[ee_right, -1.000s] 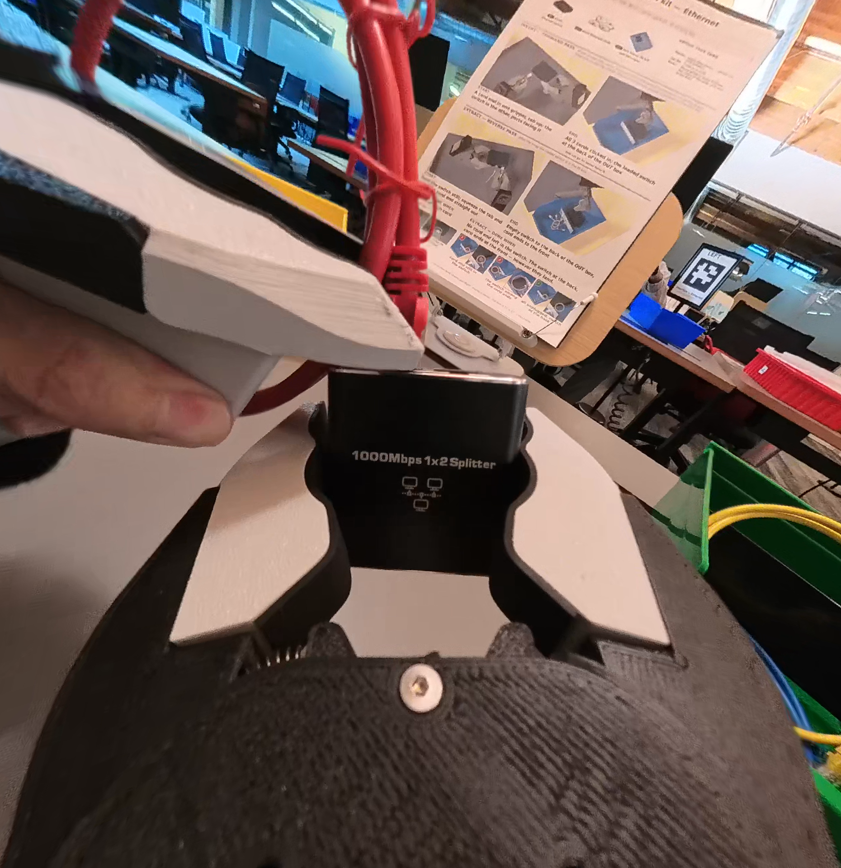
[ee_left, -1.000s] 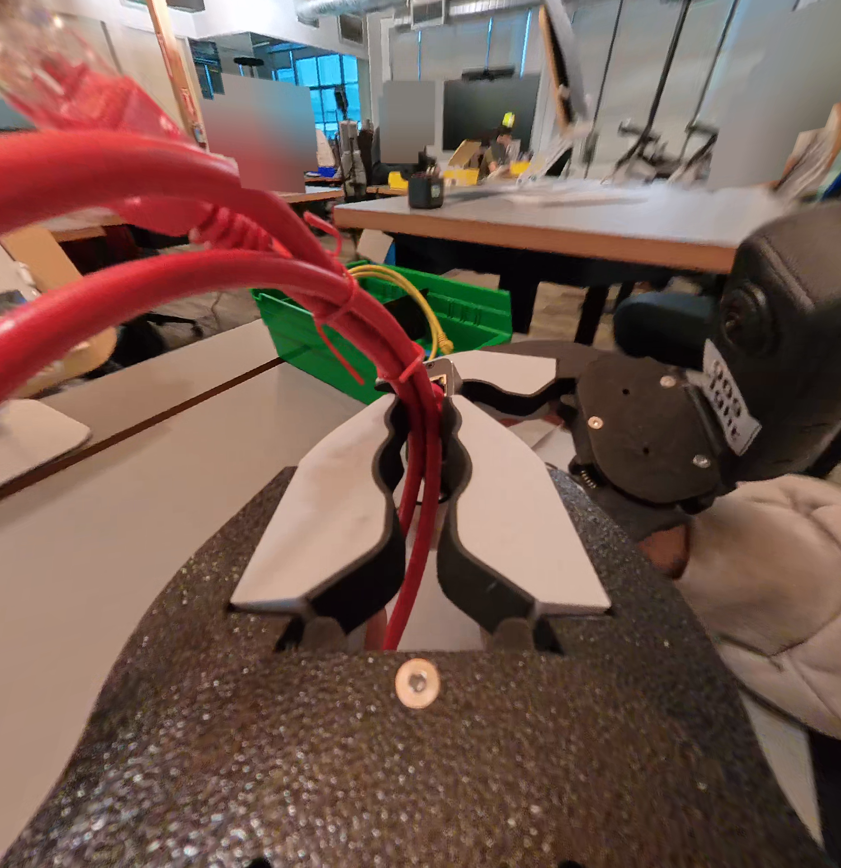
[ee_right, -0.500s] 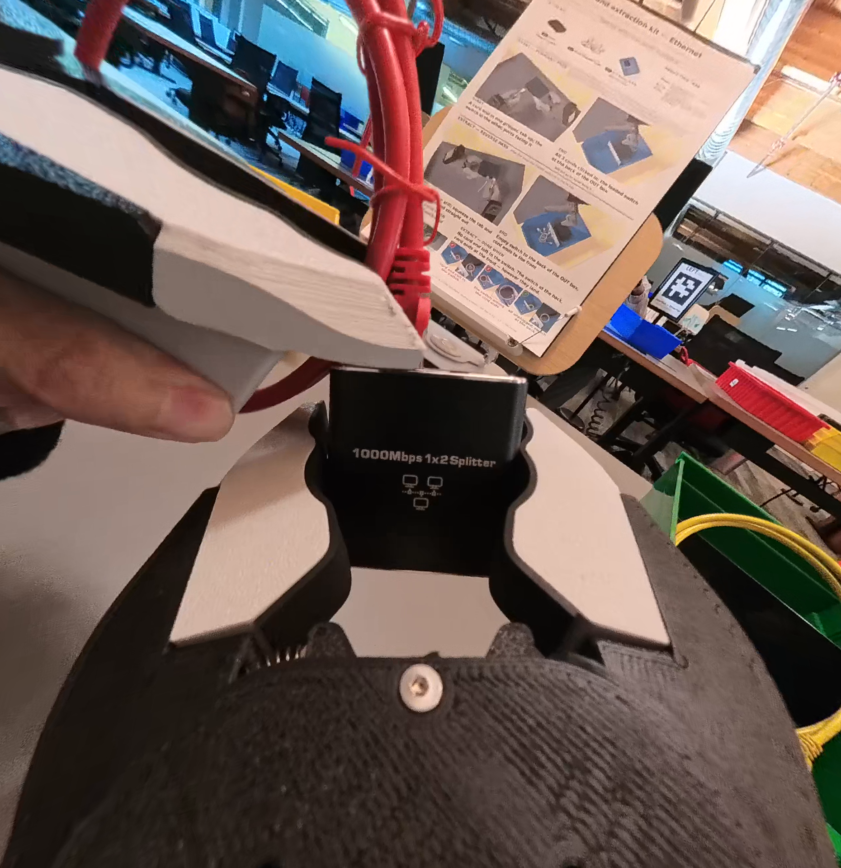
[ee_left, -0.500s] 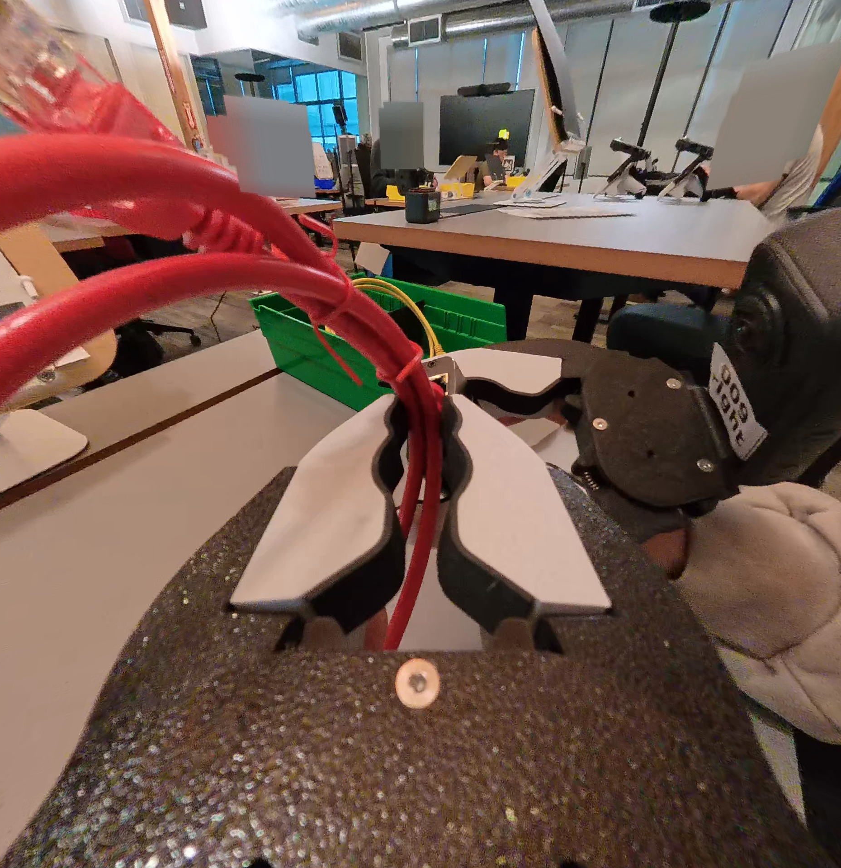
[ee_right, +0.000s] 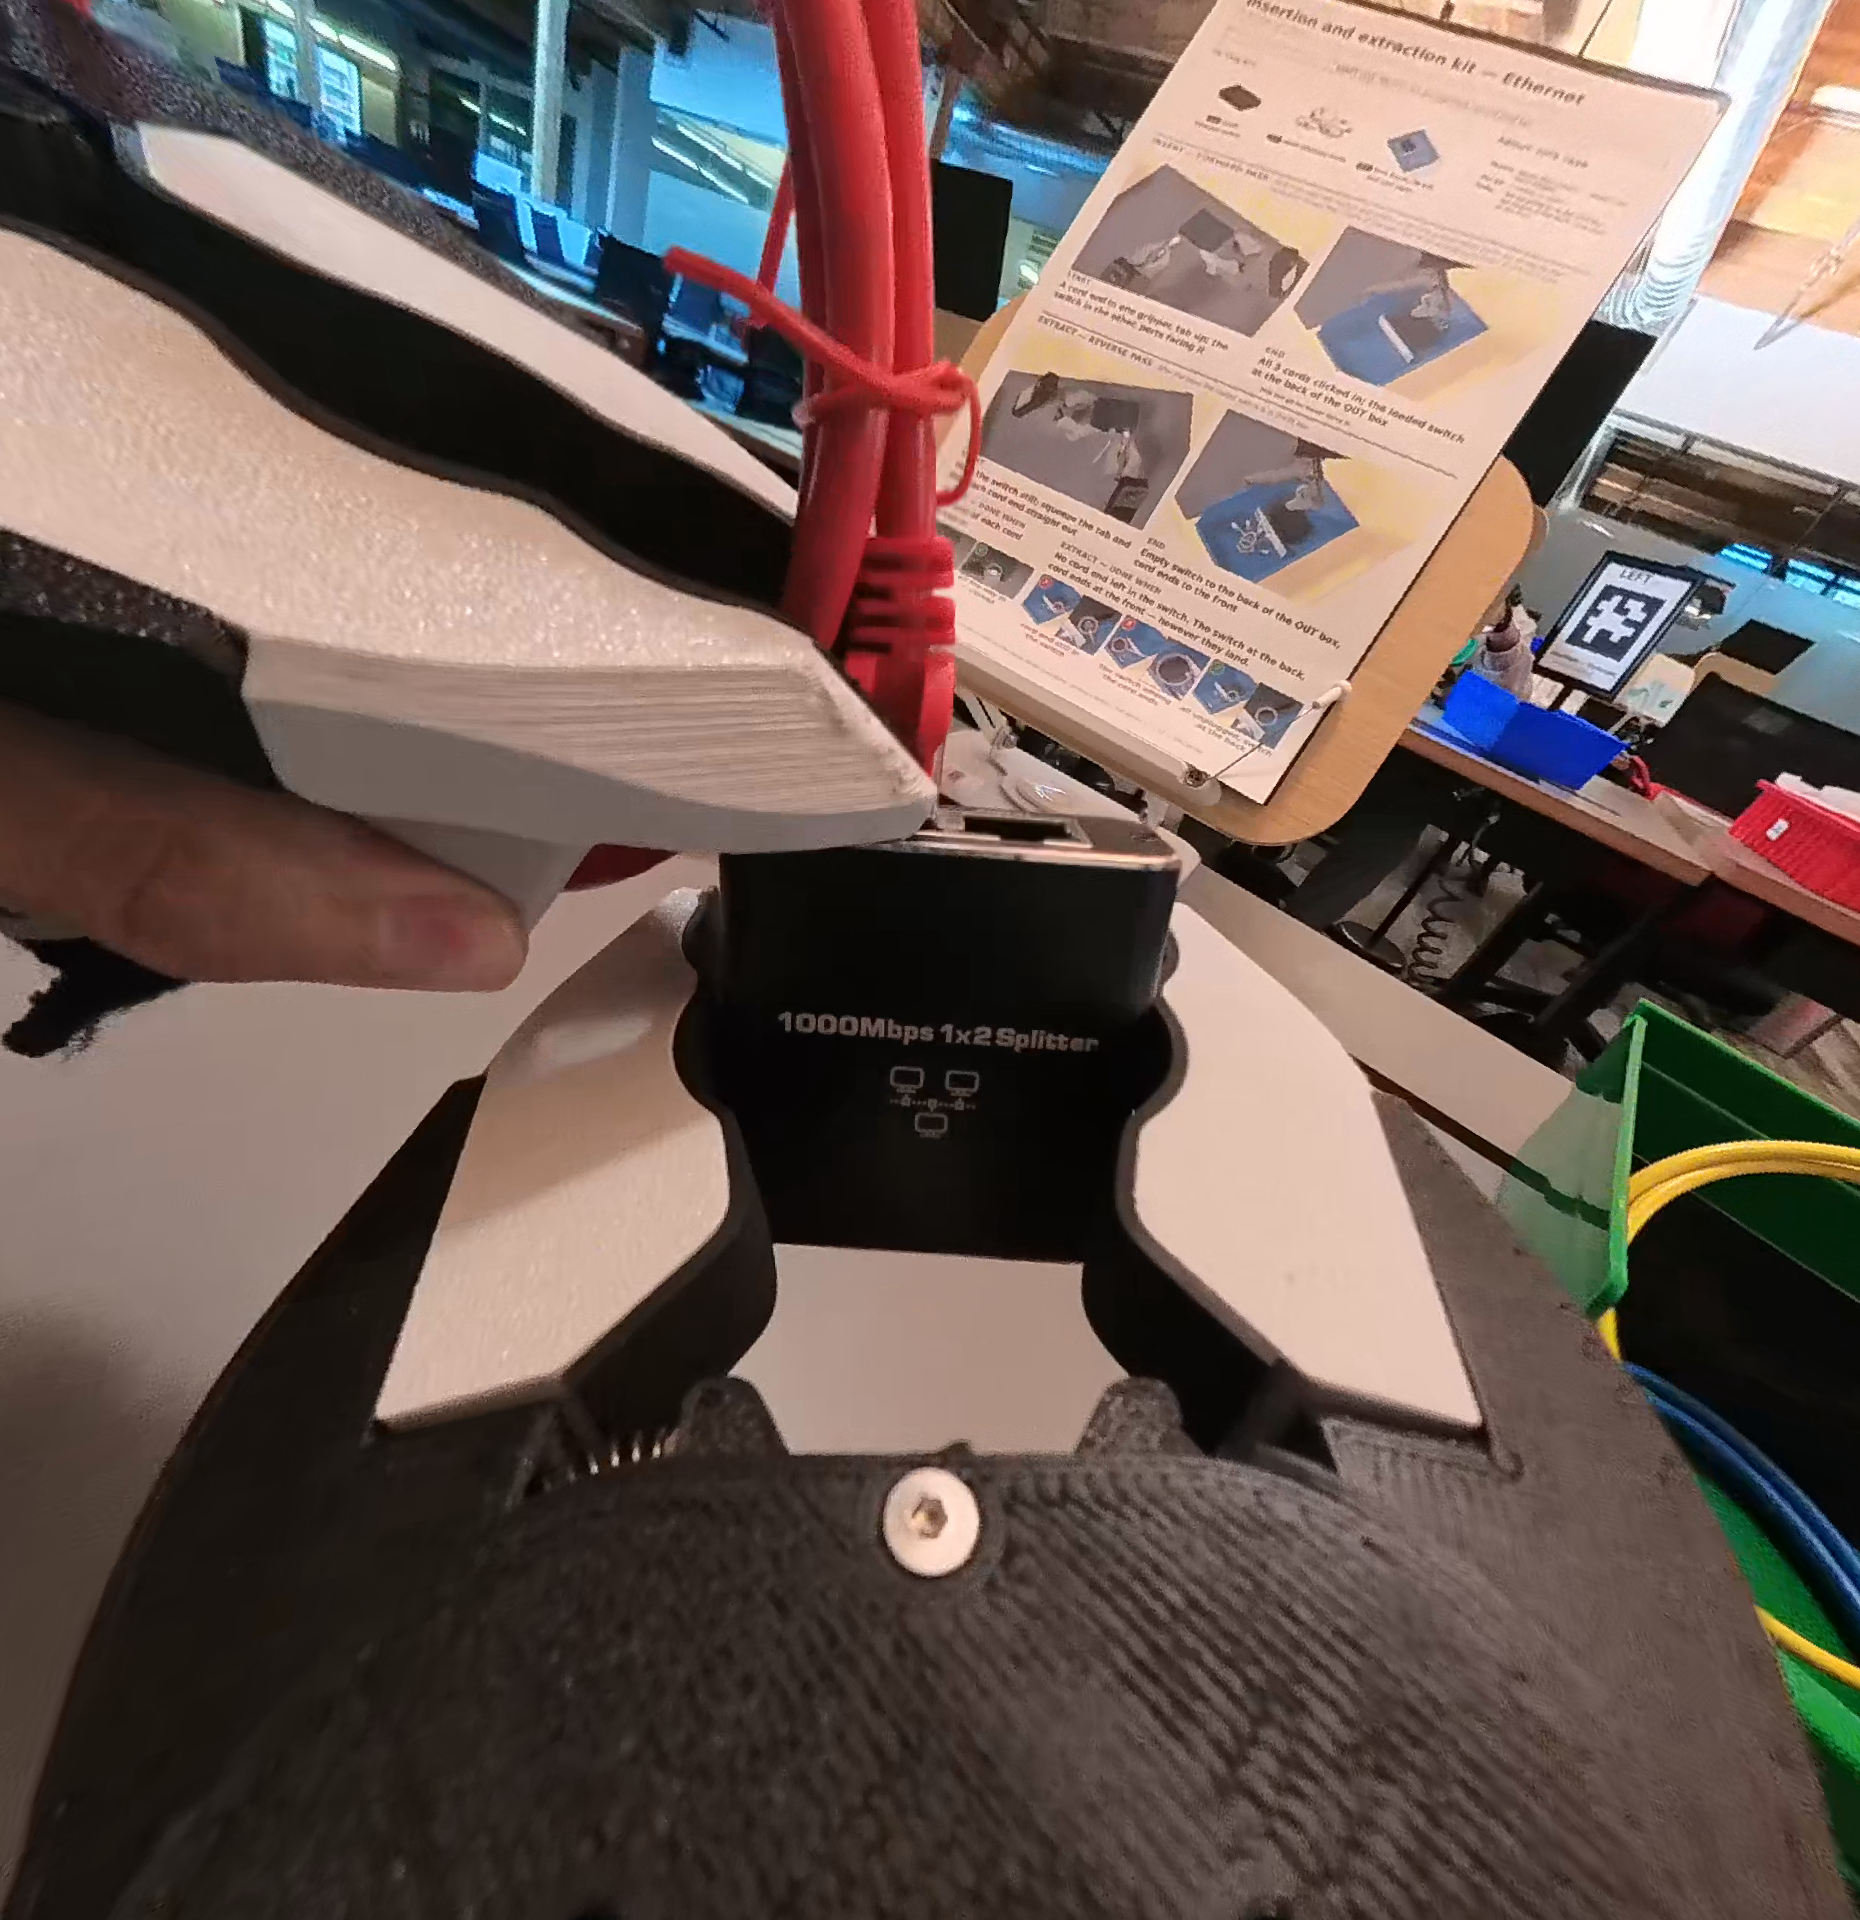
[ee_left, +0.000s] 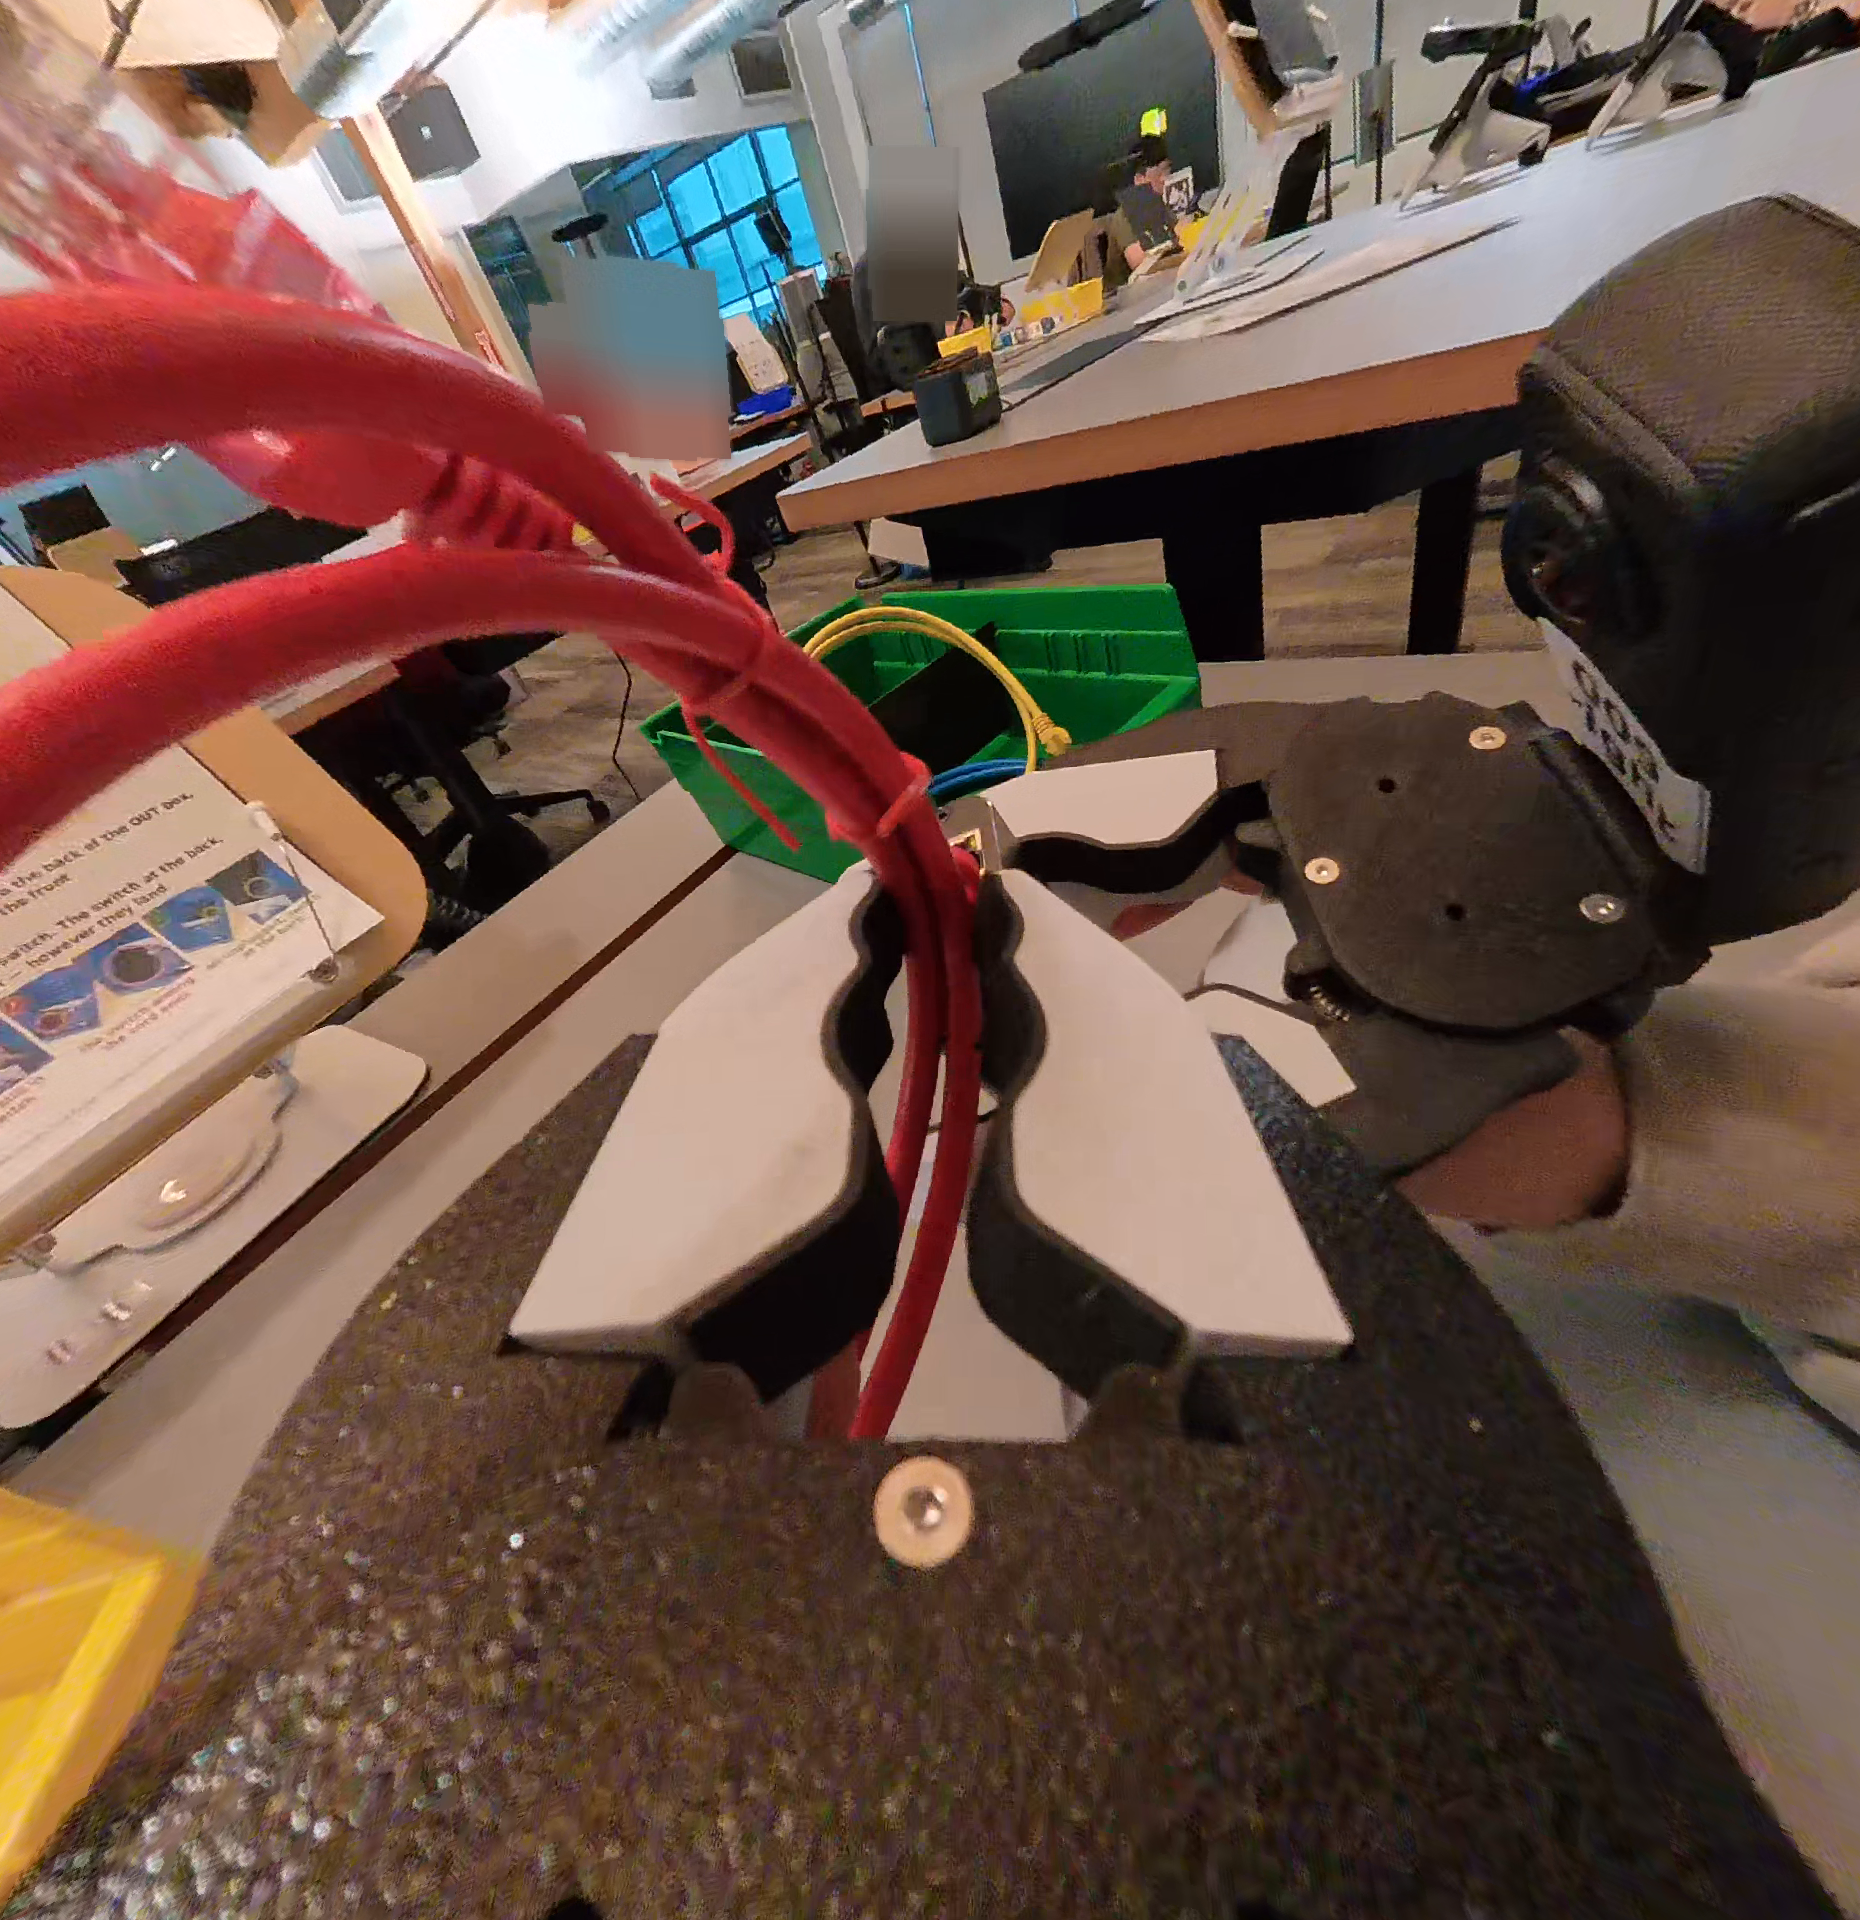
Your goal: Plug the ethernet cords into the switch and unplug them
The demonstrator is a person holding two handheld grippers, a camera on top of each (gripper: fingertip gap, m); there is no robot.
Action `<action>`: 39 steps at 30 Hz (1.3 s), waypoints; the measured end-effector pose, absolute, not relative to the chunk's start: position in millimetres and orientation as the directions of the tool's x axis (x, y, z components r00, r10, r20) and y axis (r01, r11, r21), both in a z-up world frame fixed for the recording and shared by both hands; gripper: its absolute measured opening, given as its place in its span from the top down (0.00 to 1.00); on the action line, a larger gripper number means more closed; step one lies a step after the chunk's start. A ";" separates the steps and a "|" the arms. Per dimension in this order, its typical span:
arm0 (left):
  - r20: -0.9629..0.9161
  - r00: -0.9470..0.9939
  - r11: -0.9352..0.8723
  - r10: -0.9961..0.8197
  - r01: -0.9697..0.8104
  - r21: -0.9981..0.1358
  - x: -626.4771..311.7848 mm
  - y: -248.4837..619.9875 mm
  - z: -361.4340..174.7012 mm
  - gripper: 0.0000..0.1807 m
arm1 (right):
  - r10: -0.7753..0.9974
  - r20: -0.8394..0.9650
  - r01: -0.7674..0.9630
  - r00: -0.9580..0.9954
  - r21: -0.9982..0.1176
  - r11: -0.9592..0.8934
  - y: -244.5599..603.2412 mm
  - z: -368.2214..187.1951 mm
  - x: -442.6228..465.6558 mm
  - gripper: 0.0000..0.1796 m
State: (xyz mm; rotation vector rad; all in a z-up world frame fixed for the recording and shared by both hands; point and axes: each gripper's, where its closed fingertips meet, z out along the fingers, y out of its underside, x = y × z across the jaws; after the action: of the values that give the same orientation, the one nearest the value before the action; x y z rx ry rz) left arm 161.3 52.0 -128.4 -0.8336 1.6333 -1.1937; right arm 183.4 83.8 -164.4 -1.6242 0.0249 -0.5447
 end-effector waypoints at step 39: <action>-0.163 -0.579 0.056 -0.799 0.199 -0.978 134.4 58.8 -96.2 0.89 | -0.387 0.572 0.552 0.723 -0.815 -0.175 79.2 -121.1 154.4 0.57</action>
State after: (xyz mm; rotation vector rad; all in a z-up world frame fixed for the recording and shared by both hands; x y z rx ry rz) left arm 134.4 58.8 -96.2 -0.6216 1.5616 -1.6331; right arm 154.4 79.2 -121.1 -1.5352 -0.1400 -0.8375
